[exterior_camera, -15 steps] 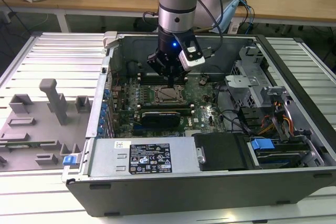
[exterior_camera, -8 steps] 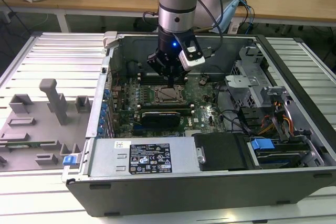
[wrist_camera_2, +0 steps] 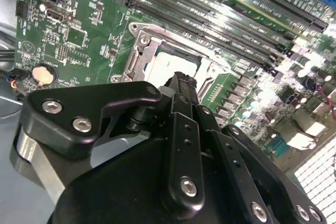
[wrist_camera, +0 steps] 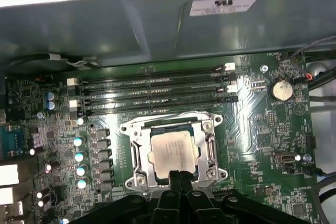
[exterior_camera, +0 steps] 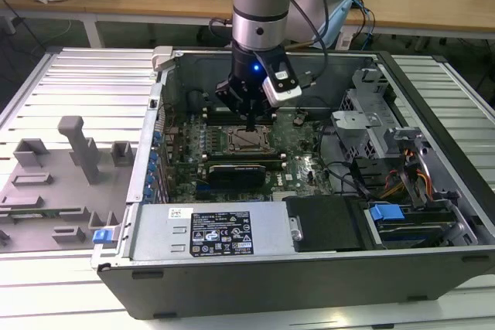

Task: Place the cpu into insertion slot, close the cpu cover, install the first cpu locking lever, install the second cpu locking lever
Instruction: 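Install the second cpu locking lever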

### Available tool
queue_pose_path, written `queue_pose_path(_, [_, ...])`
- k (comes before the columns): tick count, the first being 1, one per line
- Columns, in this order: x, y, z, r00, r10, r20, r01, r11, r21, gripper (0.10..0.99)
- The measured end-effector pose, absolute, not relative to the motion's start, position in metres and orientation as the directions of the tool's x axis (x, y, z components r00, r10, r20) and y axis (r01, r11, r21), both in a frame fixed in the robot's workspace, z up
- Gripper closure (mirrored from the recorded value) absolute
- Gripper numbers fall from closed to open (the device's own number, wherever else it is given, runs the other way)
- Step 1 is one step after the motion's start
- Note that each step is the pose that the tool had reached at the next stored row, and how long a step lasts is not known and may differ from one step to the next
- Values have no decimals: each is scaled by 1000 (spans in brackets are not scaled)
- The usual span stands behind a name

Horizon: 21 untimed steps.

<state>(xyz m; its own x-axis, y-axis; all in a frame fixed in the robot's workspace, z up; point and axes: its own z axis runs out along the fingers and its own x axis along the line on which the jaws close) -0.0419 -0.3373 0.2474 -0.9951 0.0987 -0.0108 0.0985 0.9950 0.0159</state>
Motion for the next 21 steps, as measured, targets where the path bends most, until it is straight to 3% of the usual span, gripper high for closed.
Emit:
queue_pose_path(14, [-46, -362, 246, -998, 64, -10, 64, 998, 18, 980])
queue_pose_path(21, [-50, -365, 241, -1000, 16, -9, 15, 997, 69, 980])
